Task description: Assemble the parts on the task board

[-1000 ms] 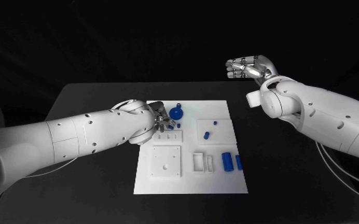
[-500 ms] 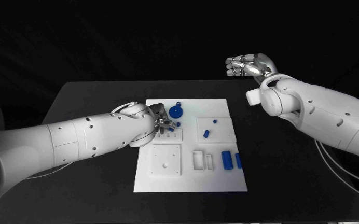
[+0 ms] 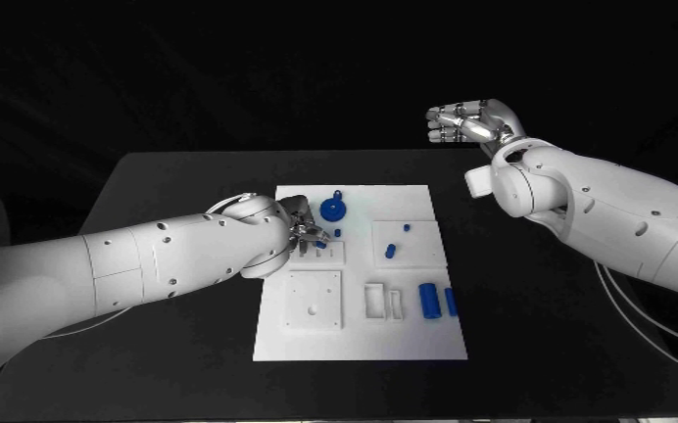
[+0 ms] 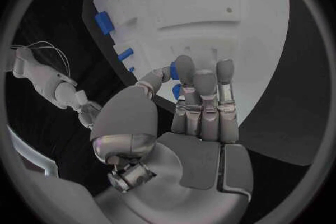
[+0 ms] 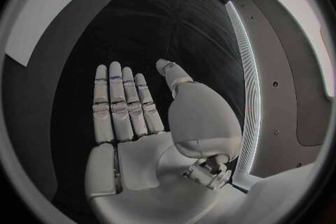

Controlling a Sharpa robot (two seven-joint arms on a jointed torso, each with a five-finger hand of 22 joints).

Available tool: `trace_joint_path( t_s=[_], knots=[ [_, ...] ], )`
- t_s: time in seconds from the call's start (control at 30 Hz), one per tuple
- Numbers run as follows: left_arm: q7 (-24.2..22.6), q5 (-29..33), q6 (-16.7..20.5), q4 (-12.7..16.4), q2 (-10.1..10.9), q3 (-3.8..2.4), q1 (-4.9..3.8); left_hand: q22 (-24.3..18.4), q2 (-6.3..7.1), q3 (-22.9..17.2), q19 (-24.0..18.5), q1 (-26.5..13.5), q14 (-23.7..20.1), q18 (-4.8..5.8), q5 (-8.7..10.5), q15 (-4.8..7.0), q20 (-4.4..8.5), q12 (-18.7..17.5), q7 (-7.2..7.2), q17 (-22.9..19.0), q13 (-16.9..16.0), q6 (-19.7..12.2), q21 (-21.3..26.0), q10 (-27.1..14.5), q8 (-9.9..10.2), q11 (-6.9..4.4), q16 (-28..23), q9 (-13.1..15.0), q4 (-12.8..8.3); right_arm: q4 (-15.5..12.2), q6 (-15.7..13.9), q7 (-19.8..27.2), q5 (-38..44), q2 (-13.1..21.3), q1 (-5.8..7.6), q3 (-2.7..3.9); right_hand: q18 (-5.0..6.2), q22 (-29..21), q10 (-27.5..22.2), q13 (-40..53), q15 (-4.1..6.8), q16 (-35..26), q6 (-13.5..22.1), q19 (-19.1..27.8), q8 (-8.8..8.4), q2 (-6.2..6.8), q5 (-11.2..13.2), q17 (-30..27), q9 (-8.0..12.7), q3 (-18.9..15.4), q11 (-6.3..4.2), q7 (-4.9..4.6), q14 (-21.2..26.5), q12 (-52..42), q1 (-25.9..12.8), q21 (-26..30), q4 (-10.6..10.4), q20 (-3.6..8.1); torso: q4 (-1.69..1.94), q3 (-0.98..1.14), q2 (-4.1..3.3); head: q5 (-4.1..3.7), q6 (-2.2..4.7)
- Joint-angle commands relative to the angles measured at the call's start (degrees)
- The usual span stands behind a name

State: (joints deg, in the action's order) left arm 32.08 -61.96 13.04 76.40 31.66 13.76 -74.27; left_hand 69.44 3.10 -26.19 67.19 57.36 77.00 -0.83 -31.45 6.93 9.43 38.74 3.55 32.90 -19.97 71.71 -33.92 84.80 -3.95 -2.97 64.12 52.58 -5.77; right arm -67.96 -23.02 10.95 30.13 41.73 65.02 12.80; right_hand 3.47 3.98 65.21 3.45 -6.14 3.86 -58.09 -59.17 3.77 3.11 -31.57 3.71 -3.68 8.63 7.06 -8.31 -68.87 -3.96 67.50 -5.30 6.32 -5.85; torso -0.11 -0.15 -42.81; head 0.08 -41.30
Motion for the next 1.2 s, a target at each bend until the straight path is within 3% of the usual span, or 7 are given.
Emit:
trace_joint_path(
  t_s=[0.03, 0.27, 0.3, 1.2],
  knots=[
    [0.3, -0.4, -0.2, 0.2, 0.1, -0.02, 0.06, 0.9, -0.03, -6.1, 0.8, 0.5, 0.7, 0.35, -0.21, 1.69, 0.13, 0.3, -6.37, 0.1, -0.1, 7.4, 0.9, 2.0, -0.4, -3.3, 0.4, -1.5, -6.4, 0.0, 1.1, 0.7, -0.1, -0.1, 0.05, 0.03, 0.61, -0.1, -0.4, -0.1, -0.11, -0.3, 0.0, 0.1, -0.21, -0.37, -0.4, -0.1, 0.0, -0.4, 0.08, -0.42, 0.3, 0.2, -0.3, -0.3, -0.1, -0.17, -0.01, -0.04, 0.02, 0.08, -0.1],
    [0.3, -0.4, -0.4, 0.2, 0.2, -0.02, 0.18, 2.2, -0.01, -6.0, 1.4, 0.5, 0.6, 0.45, -0.18, 1.73, 0.11, 0.2, -6.39, 0.1, 0.0, 7.4, 2.2, 1.9, -0.8, -3.32, 0.3, -2.1, -6.3, 0.1, 1.3, 0.6, -0.1, -0.1, 0.05, 0.03, 0.61, -0.1, -0.4, -0.1, -0.11, -0.3, 0.0, 0.1, -0.2, -0.4, -0.6, -0.1, 0.0, -0.4, 0.08, -0.41, 0.3, 0.2, -0.3, -0.3, -0.1, -0.18, -0.06, 0.01, 0.02, 0.1, -0.07],
    [0.3, -0.4, -0.5, 0.2, 0.2, -0.02, 0.19, 6.5, 0.02, -6.0, 3.1, 0.6, 0.6, 0.64, -0.19, 1.7, 0.17, 0.4, -6.35, 0.1, -0.1, 7.2, 6.6, 2.0, -1.0, -3.3, 0.4, -2.5, -6.4, 0.1, 1.3, 0.6, -0.1, -0.2, 0.05, 0.03, 0.61, -0.1, -0.4, -0.1, -0.12, -0.3, 0.1, 0.2, -0.21, -0.35, -0.7, -0.1, 0.0, -0.5, 0.1, -0.43, 0.3, 0.2, -0.3, -0.3, -0.2, -0.19, -0.07, 0.0, 0.02, 0.13, -0.08],
    [1.0, -0.4, -2.4, -0.1, 0.4, -0.02, 0.84, 6.6, -0.04, -5.9, 3.1, 0.7, 0.4, 0.65, 0.01, 1.58, 0.06, 0.3, -6.26, 0.1, -0.1, 7.4, 7.1, 2.0, -0.8, -3.08, 0.4, -3.1, -6.5, 0.3, 1.6, 0.4, 0.0, -0.2, 0.04, 0.03, 0.64, -0.1, -0.5, -0.1, -0.14, -0.3, 0.0, 0.3, -0.19, -0.41, -1.0, -0.1, 0.0, -0.6, 0.1, -0.41, 0.4, 0.2, -0.4, -0.3, -0.3, -0.24, -0.04, 0.06, -0.02, 0.09, -0.29]
  ],
)
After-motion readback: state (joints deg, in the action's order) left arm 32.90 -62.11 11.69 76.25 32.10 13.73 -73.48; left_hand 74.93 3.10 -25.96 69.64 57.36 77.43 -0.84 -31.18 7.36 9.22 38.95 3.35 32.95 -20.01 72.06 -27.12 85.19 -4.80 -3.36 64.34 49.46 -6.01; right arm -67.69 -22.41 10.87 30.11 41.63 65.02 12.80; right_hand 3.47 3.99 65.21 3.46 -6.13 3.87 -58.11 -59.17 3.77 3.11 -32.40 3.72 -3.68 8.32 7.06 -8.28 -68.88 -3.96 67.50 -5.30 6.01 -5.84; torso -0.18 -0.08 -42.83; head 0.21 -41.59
